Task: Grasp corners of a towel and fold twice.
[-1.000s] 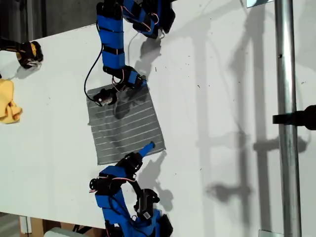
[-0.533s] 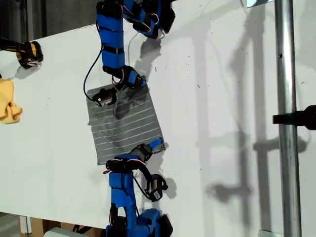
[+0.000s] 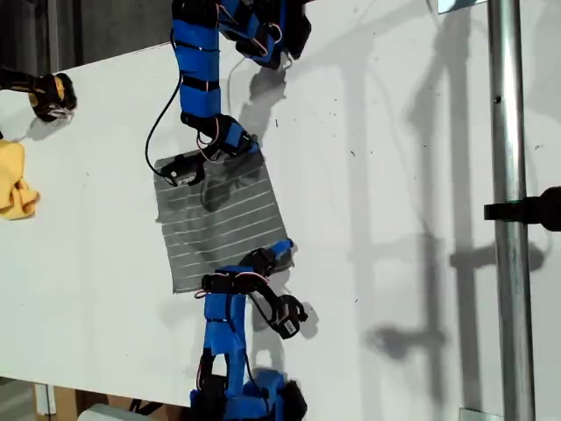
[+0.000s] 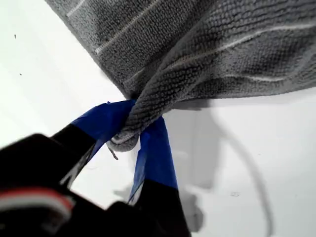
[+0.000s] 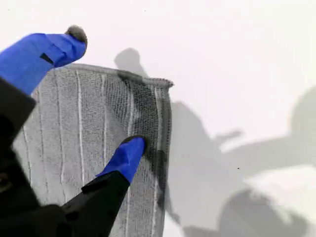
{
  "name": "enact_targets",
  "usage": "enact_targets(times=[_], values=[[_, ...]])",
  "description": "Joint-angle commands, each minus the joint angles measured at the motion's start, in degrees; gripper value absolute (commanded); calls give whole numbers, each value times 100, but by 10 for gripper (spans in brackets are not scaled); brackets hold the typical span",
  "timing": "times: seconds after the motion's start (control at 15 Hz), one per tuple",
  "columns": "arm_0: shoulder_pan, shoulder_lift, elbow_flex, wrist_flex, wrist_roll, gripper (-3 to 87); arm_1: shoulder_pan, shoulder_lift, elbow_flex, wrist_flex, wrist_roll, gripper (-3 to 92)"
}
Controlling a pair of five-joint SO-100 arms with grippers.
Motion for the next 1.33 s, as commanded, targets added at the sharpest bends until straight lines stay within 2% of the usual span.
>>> enact_targets(times=[0.0, 0.47, 0.6, 0.8, 0.87, 1.07, 1.27], values=[[-114, 70, 26, -88, -105, 336, -62, 352, -18, 18, 35, -1], [-404, -466, -70, -62, -220, 274, -70, 352, -18, 35, 35, -1], [-510, -650, -290, 97, -264, 214, -62, 360, -18, 35, 35, -1], [-466, -1143, -1011, 571, -264, 8, -44, 360, -18, 35, 9, -1], [-439, -1230, -1169, 686, -290, -16, -44, 369, -18, 44, 9, -1], [-334, -1187, -1573, 1063, -237, -17, -79, 536, -53, 193, 35, -1], [-229, -773, -1784, 1336, -79, -18, -316, 1020, -369, 782, 53, -2]])
